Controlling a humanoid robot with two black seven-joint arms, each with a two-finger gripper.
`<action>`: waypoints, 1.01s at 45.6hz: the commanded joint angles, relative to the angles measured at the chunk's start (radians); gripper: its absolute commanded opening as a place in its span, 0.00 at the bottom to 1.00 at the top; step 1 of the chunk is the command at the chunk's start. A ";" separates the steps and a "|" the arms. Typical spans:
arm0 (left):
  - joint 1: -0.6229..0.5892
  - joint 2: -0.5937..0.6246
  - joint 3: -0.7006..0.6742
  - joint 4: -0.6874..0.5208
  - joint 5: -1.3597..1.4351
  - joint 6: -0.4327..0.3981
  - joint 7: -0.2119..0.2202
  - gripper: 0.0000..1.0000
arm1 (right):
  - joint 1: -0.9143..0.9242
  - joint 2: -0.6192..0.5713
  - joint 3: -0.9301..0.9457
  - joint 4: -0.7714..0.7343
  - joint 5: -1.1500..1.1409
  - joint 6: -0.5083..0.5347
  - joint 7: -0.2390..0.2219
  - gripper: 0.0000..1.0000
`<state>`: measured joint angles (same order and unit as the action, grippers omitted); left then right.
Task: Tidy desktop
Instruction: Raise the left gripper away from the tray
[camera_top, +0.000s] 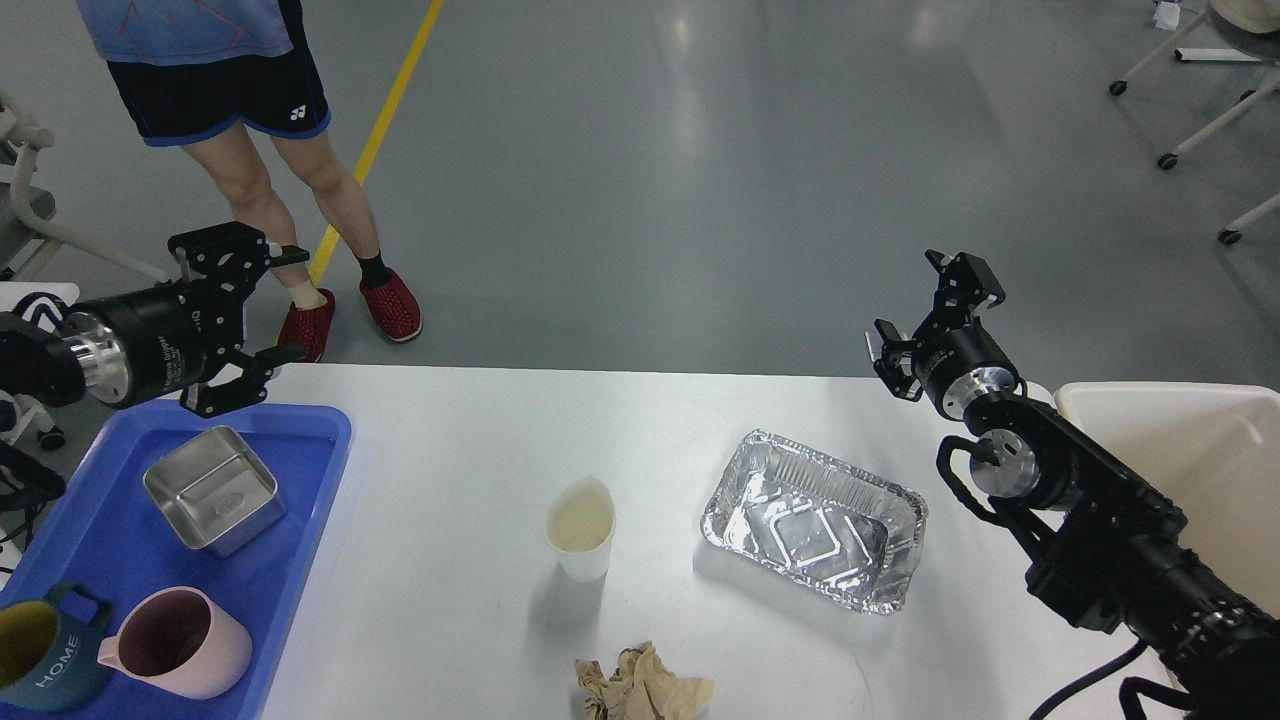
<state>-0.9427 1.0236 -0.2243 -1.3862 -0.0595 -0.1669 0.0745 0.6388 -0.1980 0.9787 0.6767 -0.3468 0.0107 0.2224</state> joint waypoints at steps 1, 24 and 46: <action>0.088 -0.123 -0.101 0.093 -0.048 0.004 -0.113 0.97 | 0.001 -0.001 0.000 0.000 0.000 0.000 0.000 1.00; 0.375 -0.602 -0.540 0.519 -0.042 -0.002 -0.133 0.97 | 0.005 -0.003 0.000 0.000 0.000 0.000 -0.002 1.00; 0.375 -0.662 -0.569 0.561 -0.040 -0.026 -0.174 0.97 | 0.007 -0.004 -0.002 0.010 0.000 0.003 -0.002 1.00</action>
<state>-0.5670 0.3660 -0.7853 -0.8256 -0.0998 -0.1890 -0.0974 0.6488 -0.2015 0.9787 0.6765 -0.3467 0.0101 0.2209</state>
